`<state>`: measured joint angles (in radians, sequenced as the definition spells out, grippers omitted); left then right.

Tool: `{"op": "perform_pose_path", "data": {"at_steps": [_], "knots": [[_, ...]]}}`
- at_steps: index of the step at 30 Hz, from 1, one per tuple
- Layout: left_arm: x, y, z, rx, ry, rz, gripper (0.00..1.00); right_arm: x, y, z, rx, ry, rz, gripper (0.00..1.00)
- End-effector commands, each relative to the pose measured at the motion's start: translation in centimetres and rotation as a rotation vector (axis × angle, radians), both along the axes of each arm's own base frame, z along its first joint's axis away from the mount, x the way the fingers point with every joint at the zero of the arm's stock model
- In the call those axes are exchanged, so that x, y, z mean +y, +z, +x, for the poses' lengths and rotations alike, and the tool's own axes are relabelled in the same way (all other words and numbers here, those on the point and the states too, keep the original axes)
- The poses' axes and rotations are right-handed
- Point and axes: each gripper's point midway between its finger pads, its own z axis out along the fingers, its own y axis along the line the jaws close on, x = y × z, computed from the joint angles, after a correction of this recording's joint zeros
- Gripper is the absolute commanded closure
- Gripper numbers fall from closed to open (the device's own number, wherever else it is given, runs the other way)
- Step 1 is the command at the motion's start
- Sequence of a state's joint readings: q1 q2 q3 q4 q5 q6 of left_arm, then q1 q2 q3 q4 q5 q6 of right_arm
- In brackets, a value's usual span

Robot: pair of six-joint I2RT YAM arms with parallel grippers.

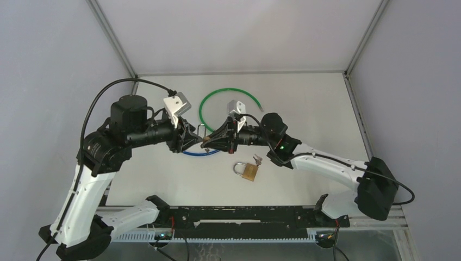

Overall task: Lock with the key
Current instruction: Lock the lock.

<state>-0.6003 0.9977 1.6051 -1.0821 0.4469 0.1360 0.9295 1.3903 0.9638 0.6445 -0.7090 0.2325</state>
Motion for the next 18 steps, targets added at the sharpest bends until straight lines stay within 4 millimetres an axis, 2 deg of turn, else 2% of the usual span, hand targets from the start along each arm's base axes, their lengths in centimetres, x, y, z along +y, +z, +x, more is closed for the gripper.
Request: {"op": "perform_pose_path", "data": {"at_steps": [1,3,5,7,11,15,18], "knots": [[2.4,1.9,3.1,-0.182,0.211,-0.022,0.45,-2.8,1.5,5.2,0.016,-0.449,-0.066,1.00],[3.4,4.4,3.8,-0.281,0.278,-0.071,0.41,-4.3,0.9,6.9,0.041,-0.624,-0.110,1.00],[2.9,6.1,3.3,-0.303,0.253,-0.123,0.45,-5.4,0.6,7.7,0.033,-0.747,-0.136,1.00],[1.1,5.6,2.3,-0.201,0.182,-0.180,0.46,-5.7,0.4,7.8,0.012,-0.810,-0.150,1.00],[-2.5,3.0,1.4,0.026,0.108,-0.239,0.39,-5.4,0.5,7.6,-0.015,-0.840,-0.154,1.00],[-4.4,3.1,2.1,0.105,0.123,-0.287,0.30,-4.5,0.4,7.0,-0.030,-0.830,-0.179,1.00],[-5.2,2.2,3.3,0.143,0.161,-0.271,0.29,-3.9,0.5,6.4,-0.062,-0.809,-0.192,1.00]]}}
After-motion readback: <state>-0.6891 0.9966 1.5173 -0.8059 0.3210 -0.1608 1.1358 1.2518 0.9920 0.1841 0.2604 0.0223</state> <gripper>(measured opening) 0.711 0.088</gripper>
